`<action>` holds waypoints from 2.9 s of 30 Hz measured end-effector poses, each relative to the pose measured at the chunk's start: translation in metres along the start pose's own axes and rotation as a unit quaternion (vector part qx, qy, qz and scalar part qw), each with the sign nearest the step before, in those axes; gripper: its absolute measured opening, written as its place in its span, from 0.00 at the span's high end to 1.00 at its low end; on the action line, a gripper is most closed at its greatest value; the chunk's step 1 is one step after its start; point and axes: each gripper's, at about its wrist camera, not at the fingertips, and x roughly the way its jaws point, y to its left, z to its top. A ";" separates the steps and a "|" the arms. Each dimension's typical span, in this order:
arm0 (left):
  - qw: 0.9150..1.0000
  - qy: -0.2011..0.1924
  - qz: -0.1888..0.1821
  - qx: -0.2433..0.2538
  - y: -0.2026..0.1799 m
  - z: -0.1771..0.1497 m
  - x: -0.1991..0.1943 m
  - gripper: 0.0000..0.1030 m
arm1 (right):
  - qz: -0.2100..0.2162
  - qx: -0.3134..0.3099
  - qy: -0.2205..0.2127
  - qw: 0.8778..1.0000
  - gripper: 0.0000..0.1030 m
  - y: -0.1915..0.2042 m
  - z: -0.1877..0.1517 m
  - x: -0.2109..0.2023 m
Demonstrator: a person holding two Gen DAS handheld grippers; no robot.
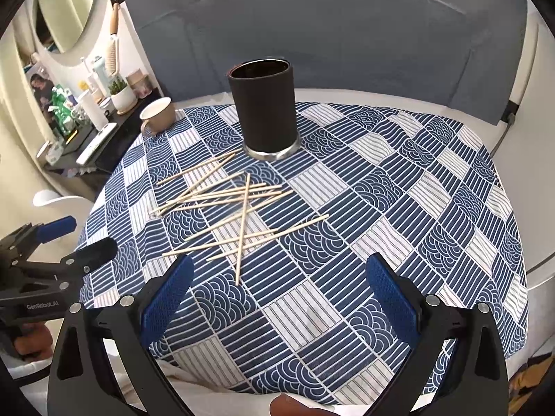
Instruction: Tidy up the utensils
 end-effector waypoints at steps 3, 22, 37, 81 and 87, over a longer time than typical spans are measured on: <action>1.000 0.004 -0.002 -0.004 0.002 0.000 0.002 0.06 | -0.001 -0.003 0.003 1.000 0.08 0.001 0.000 0.002; 1.000 0.021 -0.001 -0.011 0.010 0.005 0.014 0.06 | 0.005 0.002 0.015 1.000 0.08 0.001 0.005 0.012; 0.999 0.042 -0.012 -0.010 0.029 0.019 0.031 0.06 | 0.001 0.016 0.047 0.999 0.08 0.006 0.011 0.033; 0.982 0.149 -0.042 0.113 0.105 0.113 0.244 0.06 | -0.042 0.022 0.171 0.984 0.07 0.045 0.036 0.232; 0.976 0.143 -0.043 0.159 0.100 0.122 0.260 0.04 | -0.039 0.012 0.171 0.985 0.06 0.048 0.038 0.236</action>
